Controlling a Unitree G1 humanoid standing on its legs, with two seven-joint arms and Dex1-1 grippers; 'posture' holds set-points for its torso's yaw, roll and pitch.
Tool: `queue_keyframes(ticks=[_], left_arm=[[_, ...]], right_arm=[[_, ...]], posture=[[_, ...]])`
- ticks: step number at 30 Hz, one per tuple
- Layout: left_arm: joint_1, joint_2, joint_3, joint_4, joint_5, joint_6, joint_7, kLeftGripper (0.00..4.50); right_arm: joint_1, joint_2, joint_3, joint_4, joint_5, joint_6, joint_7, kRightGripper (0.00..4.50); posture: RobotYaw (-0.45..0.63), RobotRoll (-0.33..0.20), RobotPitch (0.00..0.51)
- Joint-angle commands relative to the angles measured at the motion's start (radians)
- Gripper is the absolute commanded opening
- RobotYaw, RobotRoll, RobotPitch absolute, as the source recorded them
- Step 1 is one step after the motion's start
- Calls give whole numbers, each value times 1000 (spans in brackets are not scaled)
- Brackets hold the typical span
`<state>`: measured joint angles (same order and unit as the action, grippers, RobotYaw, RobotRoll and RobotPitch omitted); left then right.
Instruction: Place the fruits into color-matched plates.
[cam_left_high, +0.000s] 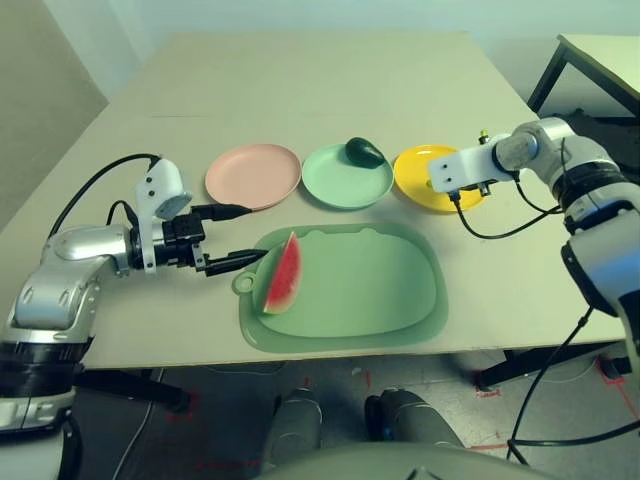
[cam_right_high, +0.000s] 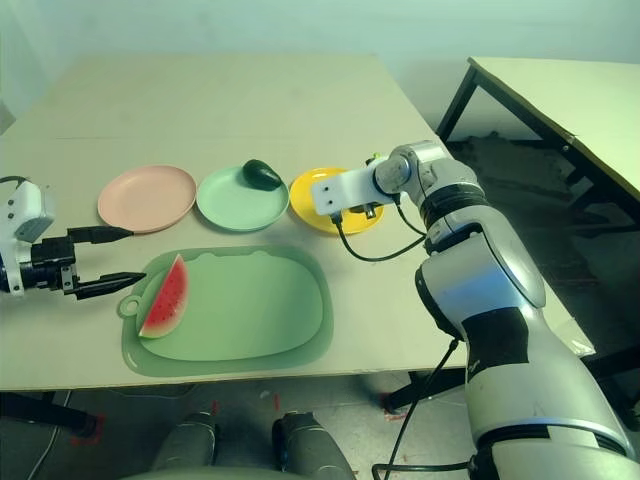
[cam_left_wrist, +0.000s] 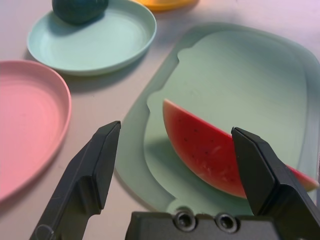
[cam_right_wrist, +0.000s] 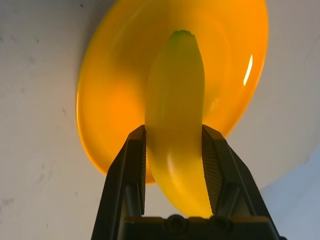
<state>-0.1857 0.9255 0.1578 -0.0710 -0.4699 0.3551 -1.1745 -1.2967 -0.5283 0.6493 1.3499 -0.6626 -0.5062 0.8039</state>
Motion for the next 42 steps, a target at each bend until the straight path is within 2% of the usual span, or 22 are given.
queue_keyframes(ticks=[1, 7, 8, 10, 14, 21, 25, 29, 32, 34, 36, 39, 42], left_arm=[[26, 24, 33, -28, -10, 15, -7, 4500], [21, 40, 44, -7, 0, 4, -15, 4500], [21, 39, 41, -8, 1, 2, -14, 4500], [19, 33, 32, -8, 5, -2, -13, 4500], [18, 23, 24, -12, 5, -3, -13, 4500], [4, 15, 18, 1, 11, -11, -19, 4500], [-8, 5, 8, 11, 13, -18, -24, 4500], [-16, -3, -4, 22, 19, -32, -32, 4500], [-17, -3, -12, 31, 28, -51, -41, 4500], [-19, 3, -16, 39, 37, -69, -49, 4500], [-19, 16, -25, 49, 62, -109, -65, 4500], [-21, 28, -29, 64, 85, -158, -89, 4500], [-66, 49, -63, 105, 147, -269, -132, 4500]], right_arm=[[18, 5, -15, 18, -11, 25, -29, 1592], [16, 8, -21, 21, -20, 45, -50, 1592], [18, 9, -21, 21, -21, 46, -52, 2311], [20, 12, -26, 21, -18, 48, -52, 2894], [21, 12, -27, 21, -18, 45, -54, 4388], [-9, 12, -23, 11, -24, 12, -42, 4451], [-35, 22, -45, -7, 8, -42, 20, 4451], [-44, 34, -111, -42, 90, -103, 142, 4451], [-9, 44, -211, -115, 236, -101, 308, 4451], [44, 39, -276, -213, 342, -40, 414, 4451], [149, 14, -334, -405, 449, 96, 496, 4451], [321, -27, -393, -741, 567, 358, 561, 4451], [548, -72, -484, -1131, 732, 742, 546, 4451]], posture=[[126, 0, 94], [128, 0, 93], [126, 0, 93], [126, 0, 93], [121, 0, 94], [105, 0, 90], [94, 0, 86], [84, 0, 85], [86, 0, 88], [87, 0, 88], [93, 0, 90], [91, 0, 91], [88, 0, 91]])
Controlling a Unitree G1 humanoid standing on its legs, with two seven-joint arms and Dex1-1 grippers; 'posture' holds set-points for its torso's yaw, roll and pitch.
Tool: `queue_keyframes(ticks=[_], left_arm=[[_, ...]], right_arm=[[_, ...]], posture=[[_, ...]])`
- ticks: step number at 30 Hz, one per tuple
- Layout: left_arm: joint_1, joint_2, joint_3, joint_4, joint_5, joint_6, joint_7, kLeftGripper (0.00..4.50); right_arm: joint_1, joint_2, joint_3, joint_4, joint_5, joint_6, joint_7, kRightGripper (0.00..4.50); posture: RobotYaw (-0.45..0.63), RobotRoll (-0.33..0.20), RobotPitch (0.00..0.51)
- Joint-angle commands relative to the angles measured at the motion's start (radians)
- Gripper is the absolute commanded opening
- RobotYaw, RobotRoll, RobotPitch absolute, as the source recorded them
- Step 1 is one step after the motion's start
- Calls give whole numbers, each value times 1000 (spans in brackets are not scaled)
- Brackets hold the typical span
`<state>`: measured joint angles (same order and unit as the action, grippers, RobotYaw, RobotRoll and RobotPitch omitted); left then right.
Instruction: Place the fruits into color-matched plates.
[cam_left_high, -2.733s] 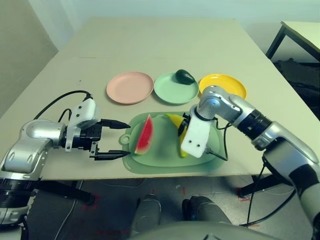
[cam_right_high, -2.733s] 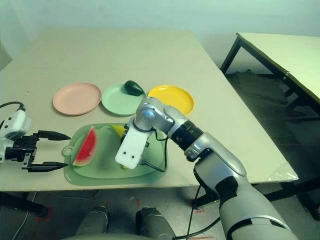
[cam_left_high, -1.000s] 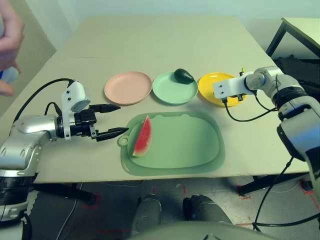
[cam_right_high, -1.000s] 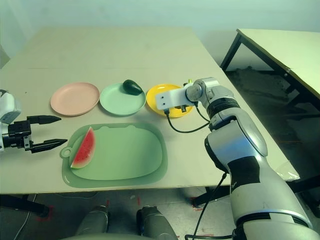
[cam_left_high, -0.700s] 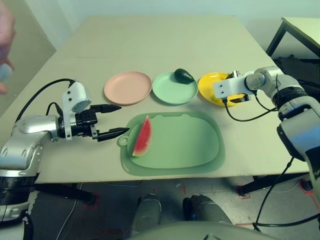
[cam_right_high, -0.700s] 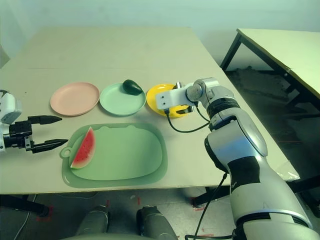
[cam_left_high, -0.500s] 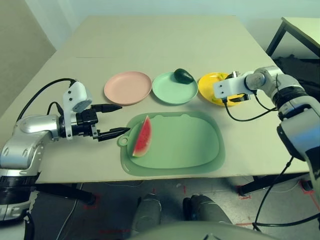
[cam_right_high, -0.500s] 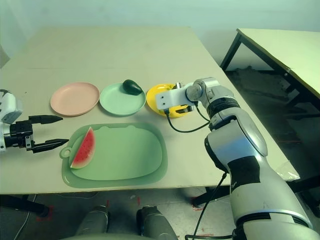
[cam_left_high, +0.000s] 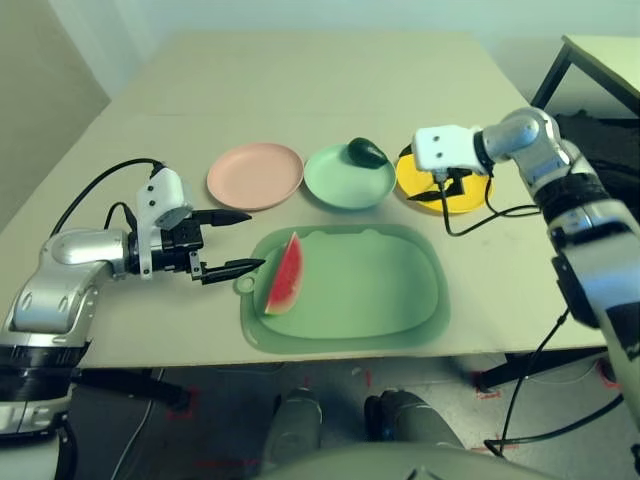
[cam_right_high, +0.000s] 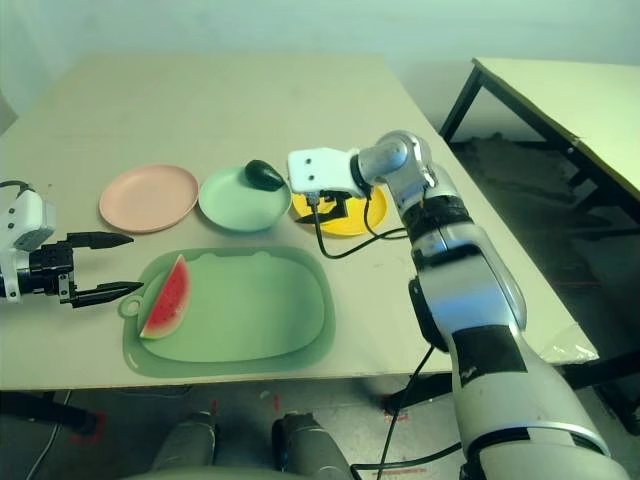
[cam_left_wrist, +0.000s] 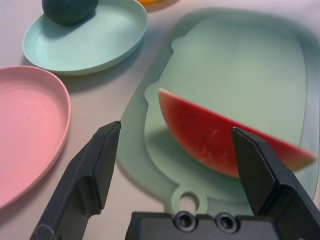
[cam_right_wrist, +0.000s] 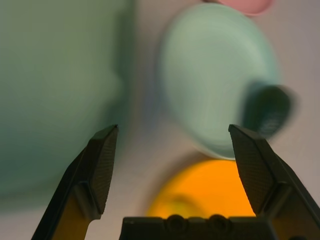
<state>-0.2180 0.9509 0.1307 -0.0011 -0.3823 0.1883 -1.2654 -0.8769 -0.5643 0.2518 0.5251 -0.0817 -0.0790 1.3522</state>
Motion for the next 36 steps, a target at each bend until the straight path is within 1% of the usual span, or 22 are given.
queue_keyframes(ticks=[1, 4, 7, 10, 12, 14, 17, 19, 24, 30, 36], left_arm=[[-54, 29, -50, 50, 80, -143, -57, 4500], [-121, 23, -86, 86, 109, -233, -97, 4500], [-187, 19, -137, 125, 152, -337, -147, 4500], [-254, 4, -205, 195, 210, -447, -197, 4500], [-302, -15, -258, 251, 249, -519, -231, 4500], [-346, -41, -302, 288, 263, -567, -268, 4500], [-407, -67, -356, 339, 289, -643, -320, 4500], [-447, -84, -391, 383, 311, -696, -343, 4500], [-528, -137, -472, 468, 346, -784, -349, 4500], [-552, -145, -559, 493, 334, -828, -349, 4500], [-559, -158, -602, 496, 326, -813, -349, 4500]], right_arm=[[191, -46, -118, -407, 200, 426, -22, 4451], [334, -55, -201, -614, 310, 643, -100, 4451], [451, -25, -285, -750, 414, 796, -202, 4451], [566, 21, -327, -824, 462, 797, -286, 4451], [641, 70, -349, -854, 488, 744, -332, 4451], [697, 125, -380, -866, 522, 689, -374, 4451], [757, 150, -386, -870, 539, 618, -389, 4451], [777, 158, -389, -870, 556, 583, -394, 4451], [782, 168, -407, -856, 607, 550, -427, 4451], [800, 142, -402, -862, 630, 538, -440, 4451], [804, 133, -398, -863, 643, 530, -469, 4451]], posture=[[87, 0, 91], [76, 0, 91], [72, 0, 89], [72, 0, 87], [69, 0, 86], [69, 0, 84], [62, 0, 83], [57, 0, 82], [48, 0, 82], [35, 0, 81], [33, 0, 79]])
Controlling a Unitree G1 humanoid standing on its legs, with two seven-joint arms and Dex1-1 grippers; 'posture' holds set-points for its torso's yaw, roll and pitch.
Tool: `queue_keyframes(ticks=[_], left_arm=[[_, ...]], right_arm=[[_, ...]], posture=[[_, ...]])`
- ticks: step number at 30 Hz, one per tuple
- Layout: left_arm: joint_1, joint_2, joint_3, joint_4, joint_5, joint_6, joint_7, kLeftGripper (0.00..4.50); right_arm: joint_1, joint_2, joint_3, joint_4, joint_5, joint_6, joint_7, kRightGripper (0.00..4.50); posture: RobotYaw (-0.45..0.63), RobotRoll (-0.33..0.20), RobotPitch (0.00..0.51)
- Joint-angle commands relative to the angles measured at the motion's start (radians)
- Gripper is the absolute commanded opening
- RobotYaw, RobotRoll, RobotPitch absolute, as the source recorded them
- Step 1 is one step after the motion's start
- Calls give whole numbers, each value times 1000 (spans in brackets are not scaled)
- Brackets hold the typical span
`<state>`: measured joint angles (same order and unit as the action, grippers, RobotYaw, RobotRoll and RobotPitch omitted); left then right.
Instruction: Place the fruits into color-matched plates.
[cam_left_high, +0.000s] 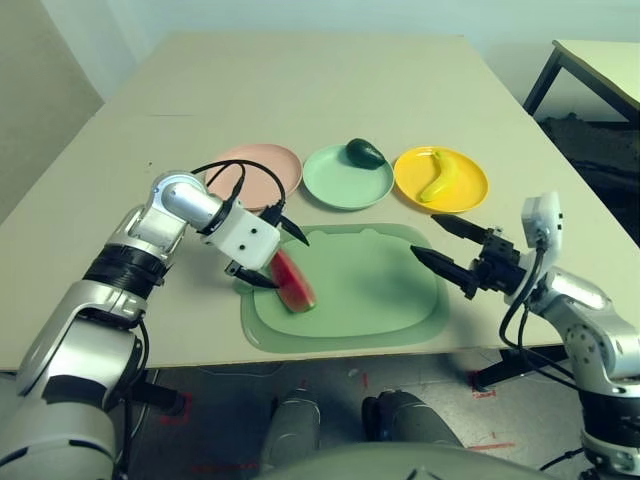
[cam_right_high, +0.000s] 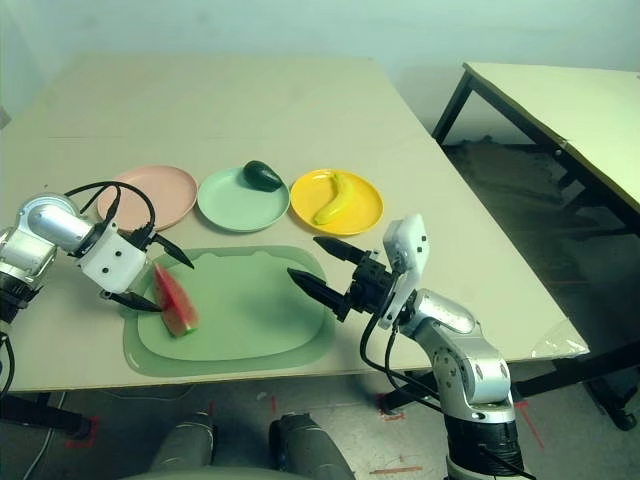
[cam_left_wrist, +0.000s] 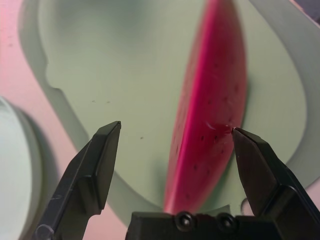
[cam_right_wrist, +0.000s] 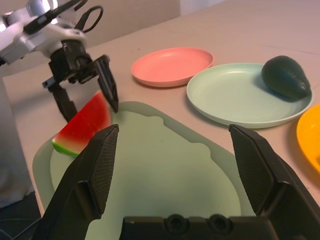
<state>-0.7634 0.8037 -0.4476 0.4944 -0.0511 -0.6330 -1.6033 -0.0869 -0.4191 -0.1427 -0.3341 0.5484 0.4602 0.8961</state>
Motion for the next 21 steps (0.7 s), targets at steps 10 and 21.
queue_keyframes(ticks=[10, 21], left_arm=[[11, -51, -45, -50, 47, 98, -11, 4100], [29, 15, -94, -84, 14, 175, -11, 1422]], right_arm=[[63, -38, 34, 3, -11, -49, -9, 4500], [127, -107, 101, 14, -65, -243, 135, 4500]], posture=[[46, 0, 80], [42, 0, 82]])
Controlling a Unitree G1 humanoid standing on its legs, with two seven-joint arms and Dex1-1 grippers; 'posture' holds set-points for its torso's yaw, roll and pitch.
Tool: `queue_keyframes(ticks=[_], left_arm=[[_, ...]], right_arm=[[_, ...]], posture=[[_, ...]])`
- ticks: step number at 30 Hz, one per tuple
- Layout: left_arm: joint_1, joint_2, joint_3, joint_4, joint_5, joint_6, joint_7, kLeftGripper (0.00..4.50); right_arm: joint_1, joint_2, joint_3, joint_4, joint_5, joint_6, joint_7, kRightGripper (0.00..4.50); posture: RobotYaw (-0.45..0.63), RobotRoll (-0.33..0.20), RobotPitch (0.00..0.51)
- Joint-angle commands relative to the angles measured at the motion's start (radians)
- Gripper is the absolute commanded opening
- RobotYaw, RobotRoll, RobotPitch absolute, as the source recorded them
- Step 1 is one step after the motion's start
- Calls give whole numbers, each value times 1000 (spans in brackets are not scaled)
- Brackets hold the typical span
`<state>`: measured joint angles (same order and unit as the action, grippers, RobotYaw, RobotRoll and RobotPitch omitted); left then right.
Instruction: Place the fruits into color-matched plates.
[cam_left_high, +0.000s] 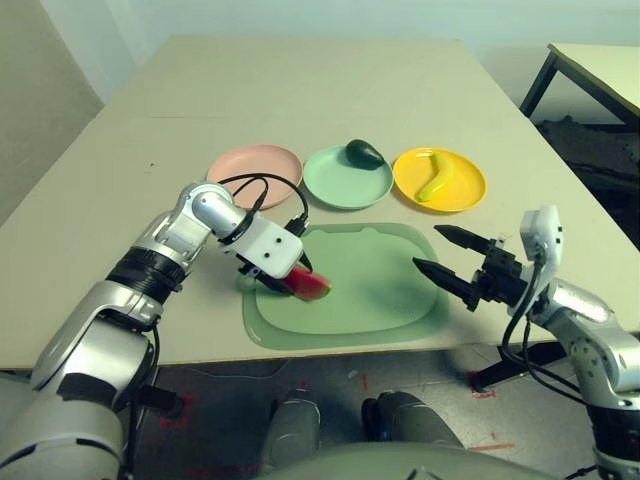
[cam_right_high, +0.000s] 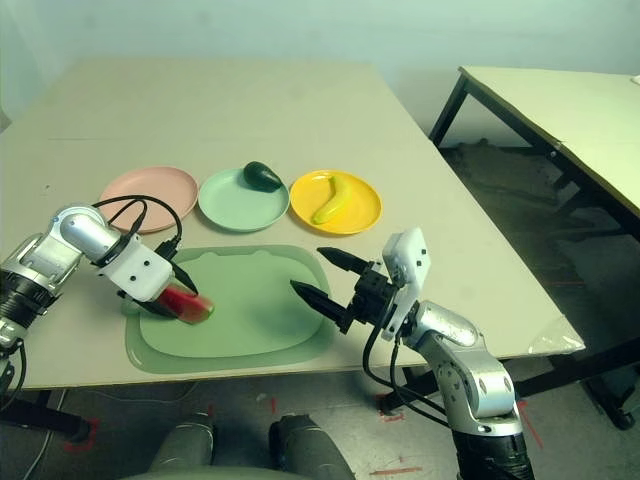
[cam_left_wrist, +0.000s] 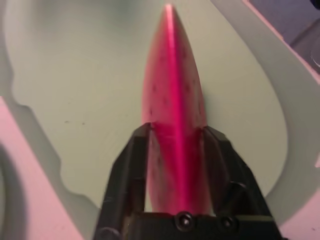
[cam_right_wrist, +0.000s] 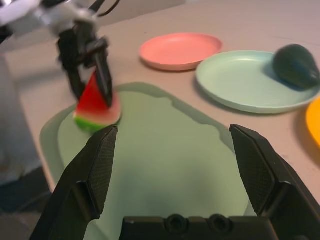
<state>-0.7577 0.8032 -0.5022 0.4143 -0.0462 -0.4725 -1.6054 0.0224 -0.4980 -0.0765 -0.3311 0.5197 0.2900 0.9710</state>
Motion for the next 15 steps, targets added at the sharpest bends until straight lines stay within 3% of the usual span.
queue_keyframes(ticks=[1, 8, 15], left_arm=[[25, 18, -40, -5, 7, 17, -9, 1422], [21, 28, -43, -7, -5, 34, -9, 1419], [-14, 17, -8, 20, -8, 48, -9, 1419]], right_arm=[[22, -43, 51, 15, -50, -104, 90, 4500], [10, -99, 122, 54, -92, -228, 207, 4500], [-7, -85, 132, 76, -82, -242, 197, 4500]], posture=[[42, 0, 82], [44, 0, 86], [51, 0, 84]])
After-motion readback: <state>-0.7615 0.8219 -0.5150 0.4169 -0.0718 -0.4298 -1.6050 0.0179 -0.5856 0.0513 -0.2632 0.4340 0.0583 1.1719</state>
